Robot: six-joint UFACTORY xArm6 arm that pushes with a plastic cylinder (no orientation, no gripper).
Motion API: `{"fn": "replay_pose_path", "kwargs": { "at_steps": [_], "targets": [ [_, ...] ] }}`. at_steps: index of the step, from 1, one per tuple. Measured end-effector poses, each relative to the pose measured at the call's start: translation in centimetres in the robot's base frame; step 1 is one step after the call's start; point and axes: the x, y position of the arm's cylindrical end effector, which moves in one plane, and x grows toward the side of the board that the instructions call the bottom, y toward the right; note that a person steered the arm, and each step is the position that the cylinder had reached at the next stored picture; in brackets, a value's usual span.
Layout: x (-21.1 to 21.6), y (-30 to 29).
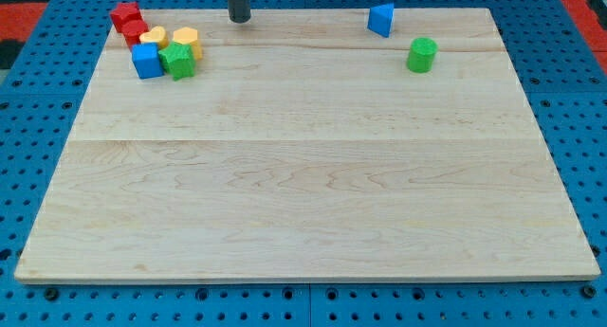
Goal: Point your arm at the top right of the board
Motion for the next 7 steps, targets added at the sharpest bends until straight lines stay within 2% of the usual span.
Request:
{"fn": "replay_pose_path", "kwargs": {
  "at_steps": [6,7],
  "targets": [
    [-1.2,0.3],
    [-1.1,-3.1]
  ]
}}
